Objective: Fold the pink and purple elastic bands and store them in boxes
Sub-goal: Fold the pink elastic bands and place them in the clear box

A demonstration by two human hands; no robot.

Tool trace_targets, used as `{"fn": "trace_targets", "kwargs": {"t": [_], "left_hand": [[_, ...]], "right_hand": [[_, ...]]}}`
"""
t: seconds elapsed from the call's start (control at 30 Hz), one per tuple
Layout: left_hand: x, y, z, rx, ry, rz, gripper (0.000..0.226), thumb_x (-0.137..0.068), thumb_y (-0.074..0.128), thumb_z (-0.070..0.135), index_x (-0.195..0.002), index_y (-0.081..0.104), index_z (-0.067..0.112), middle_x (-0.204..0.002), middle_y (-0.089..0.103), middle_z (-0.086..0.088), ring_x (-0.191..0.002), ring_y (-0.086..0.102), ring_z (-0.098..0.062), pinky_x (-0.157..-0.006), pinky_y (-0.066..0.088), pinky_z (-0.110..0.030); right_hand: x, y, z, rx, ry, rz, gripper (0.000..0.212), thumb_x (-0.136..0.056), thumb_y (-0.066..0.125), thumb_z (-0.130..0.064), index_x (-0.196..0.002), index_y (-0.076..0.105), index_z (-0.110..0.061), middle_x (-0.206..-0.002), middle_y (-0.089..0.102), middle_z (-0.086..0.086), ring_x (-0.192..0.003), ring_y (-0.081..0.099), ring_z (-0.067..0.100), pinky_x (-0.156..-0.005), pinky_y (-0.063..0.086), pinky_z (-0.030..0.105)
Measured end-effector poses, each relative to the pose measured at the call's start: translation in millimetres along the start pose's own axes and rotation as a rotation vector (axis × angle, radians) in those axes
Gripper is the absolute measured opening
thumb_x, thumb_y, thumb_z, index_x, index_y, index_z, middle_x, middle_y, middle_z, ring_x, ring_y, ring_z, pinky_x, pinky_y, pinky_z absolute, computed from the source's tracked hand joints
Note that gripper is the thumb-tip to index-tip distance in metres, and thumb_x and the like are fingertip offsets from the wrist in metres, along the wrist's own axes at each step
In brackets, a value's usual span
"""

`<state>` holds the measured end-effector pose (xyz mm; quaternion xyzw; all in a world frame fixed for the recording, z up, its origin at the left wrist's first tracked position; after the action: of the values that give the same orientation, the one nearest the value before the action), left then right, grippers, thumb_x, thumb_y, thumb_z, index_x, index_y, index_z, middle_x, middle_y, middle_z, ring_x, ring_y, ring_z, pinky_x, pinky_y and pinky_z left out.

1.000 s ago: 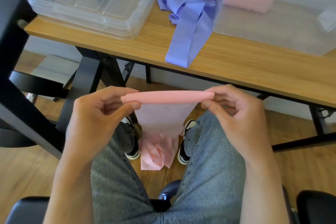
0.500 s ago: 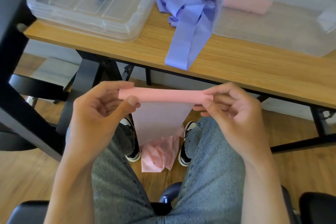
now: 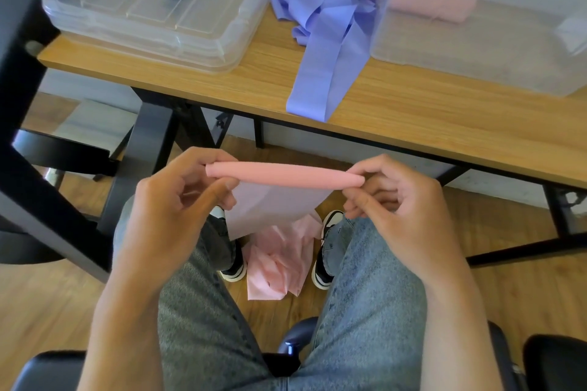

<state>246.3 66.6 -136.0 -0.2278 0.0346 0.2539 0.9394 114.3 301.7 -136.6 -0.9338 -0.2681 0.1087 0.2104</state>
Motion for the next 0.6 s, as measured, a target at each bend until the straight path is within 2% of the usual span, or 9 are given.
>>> {"fn": "trace_targets", "kwargs": {"t": [0.1, 0.17, 0.3, 0.4, 0.47, 0.53, 0.6], "left_hand": [[1, 2, 3, 0.138, -0.013, 0.019, 0.033, -0.087, 0.071, 0.021, -0.119, 0.066, 0.015, -0.100, 0.077, 0.003, -0.090, 0.076, -0.015, -0.082, 0.062, -0.028], [1, 1, 4, 0.226, -0.023, 0.035, 0.030, -0.089, 0.069, 0.020, -0.118, 0.067, 0.012, -0.100, 0.078, -0.002, -0.092, 0.077, -0.021, -0.082, 0.063, -0.034], [0, -5, 3, 0.263, -0.027, 0.096, 0.019, -0.093, 0.064, 0.018, -0.109, 0.068, 0.011, -0.099, 0.079, -0.001, -0.088, 0.078, -0.021, -0.077, 0.064, -0.036], [1, -4, 3, 0.265, -0.031, 0.077, 0.027, -0.088, 0.067, 0.019, -0.116, 0.065, 0.016, -0.106, 0.078, 0.003, -0.094, 0.077, -0.018, -0.081, 0.063, -0.033], [1, -3, 3, 0.240, -0.033, 0.045, 0.044, -0.086, 0.069, 0.019, -0.129, 0.060, 0.019, -0.109, 0.078, 0.006, -0.100, 0.076, -0.014, -0.085, 0.061, -0.026], [2, -3, 3, 0.183, -0.015, 0.018, 0.050, -0.084, 0.070, 0.016, -0.132, 0.060, 0.021, -0.111, 0.077, 0.010, -0.103, 0.074, -0.008, -0.088, 0.058, -0.020], [2, -4, 2, 0.112, 0.004, 0.000, 0.044, -0.084, 0.070, 0.017, -0.127, 0.066, 0.021, -0.112, 0.076, 0.012, -0.106, 0.072, -0.007, -0.090, 0.057, -0.020]], "right_hand": [[1, -2, 0, -0.155, 0.018, 0.036, 0.021, -0.093, 0.073, -0.003, -0.106, 0.070, -0.020, -0.084, 0.079, 0.001, -0.079, 0.078, 0.020, -0.077, 0.063, 0.053], [2, -2, -2, -0.242, 0.031, 0.033, 0.026, -0.090, 0.075, 0.001, -0.108, 0.070, -0.017, -0.092, 0.080, 0.004, -0.086, 0.079, 0.023, -0.081, 0.063, 0.050], [1, -2, -6, -0.321, 0.033, 0.023, 0.026, -0.084, 0.078, -0.016, -0.108, 0.070, -0.010, -0.098, 0.080, 0.007, -0.088, 0.079, 0.026, -0.082, 0.063, 0.046], [1, -4, -5, -0.279, 0.012, 0.051, 0.017, -0.091, 0.074, -0.015, -0.107, 0.070, -0.012, -0.095, 0.081, 0.003, -0.087, 0.079, 0.021, -0.080, 0.064, 0.042], [1, -4, -1, -0.265, 0.046, 0.052, 0.036, -0.089, 0.077, -0.011, -0.121, 0.068, -0.024, -0.098, 0.081, -0.004, -0.092, 0.079, 0.016, -0.085, 0.063, 0.034], [1, -5, 3, -0.241, 0.067, 0.043, 0.056, -0.084, 0.081, -0.006, -0.131, 0.065, -0.031, -0.101, 0.081, -0.009, -0.097, 0.077, 0.011, -0.089, 0.060, 0.024], [1, -5, 3, -0.159, 0.056, 0.032, 0.052, -0.082, 0.082, -0.003, -0.124, 0.071, -0.031, -0.104, 0.079, -0.014, -0.098, 0.077, 0.007, -0.091, 0.060, 0.027]]}}
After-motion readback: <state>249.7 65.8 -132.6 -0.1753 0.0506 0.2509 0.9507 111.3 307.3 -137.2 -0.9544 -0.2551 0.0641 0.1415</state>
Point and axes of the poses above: each hand's wrist, its own x-axis away from the middle knuckle, its own y-axis out of the palm, z = x × y, the point moved 9 cm from there along -x, towards the middle knuckle
